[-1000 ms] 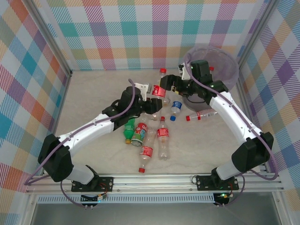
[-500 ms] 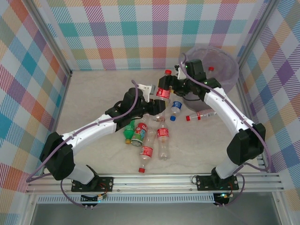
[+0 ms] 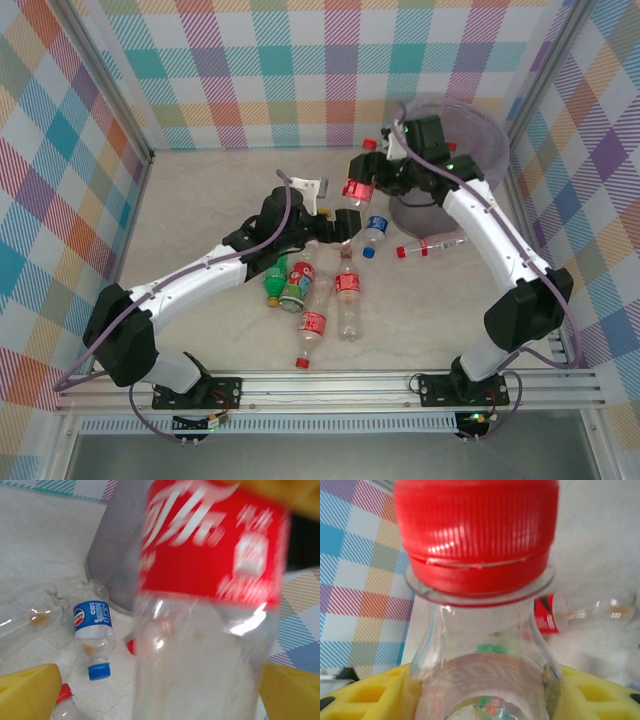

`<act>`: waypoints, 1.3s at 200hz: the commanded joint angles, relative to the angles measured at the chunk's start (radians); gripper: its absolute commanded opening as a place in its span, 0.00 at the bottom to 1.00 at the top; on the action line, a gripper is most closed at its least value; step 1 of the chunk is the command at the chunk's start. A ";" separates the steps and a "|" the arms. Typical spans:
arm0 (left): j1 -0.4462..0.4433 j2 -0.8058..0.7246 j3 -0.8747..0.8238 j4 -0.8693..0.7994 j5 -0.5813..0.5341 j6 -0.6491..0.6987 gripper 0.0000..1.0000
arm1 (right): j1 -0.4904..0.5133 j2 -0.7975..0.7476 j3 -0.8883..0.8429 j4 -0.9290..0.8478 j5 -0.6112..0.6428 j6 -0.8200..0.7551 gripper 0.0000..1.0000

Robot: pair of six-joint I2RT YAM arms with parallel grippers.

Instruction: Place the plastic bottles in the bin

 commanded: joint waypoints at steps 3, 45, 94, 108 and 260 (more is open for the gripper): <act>0.014 -0.112 -0.019 -0.042 -0.047 -0.002 1.00 | -0.044 -0.019 0.156 -0.095 0.043 -0.116 0.54; 0.034 -0.305 -0.117 -0.259 -0.311 -0.015 1.00 | -0.142 0.042 0.468 -0.214 0.104 -0.206 0.52; 0.122 -0.373 -0.179 -0.599 -0.543 -0.183 0.98 | -0.279 0.065 0.632 -0.187 0.319 -0.248 0.45; 0.165 -0.376 -0.215 -0.592 -0.503 -0.198 0.97 | -0.310 0.059 0.624 -0.158 0.407 -0.266 0.46; 0.267 -0.067 -0.280 -0.461 -0.167 -0.127 0.92 | -0.370 0.163 0.353 -0.116 0.568 -0.420 0.44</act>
